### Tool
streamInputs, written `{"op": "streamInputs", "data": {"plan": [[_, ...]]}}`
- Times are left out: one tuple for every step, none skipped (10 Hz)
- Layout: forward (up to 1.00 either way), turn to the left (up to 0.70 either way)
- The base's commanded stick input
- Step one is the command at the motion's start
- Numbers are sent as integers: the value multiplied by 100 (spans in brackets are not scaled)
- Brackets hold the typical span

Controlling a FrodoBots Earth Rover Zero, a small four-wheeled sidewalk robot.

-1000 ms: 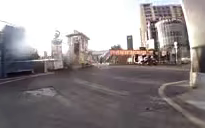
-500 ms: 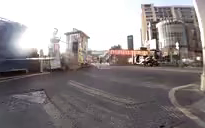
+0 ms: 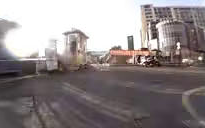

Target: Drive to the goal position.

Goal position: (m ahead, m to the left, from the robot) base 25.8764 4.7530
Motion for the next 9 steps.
{"op": "streamInputs", "data": {"plan": [[70,0],[70,0],[70,0],[70,-4],[70,-9],[70,-6],[70,0],[70,0],[70,0]]}}
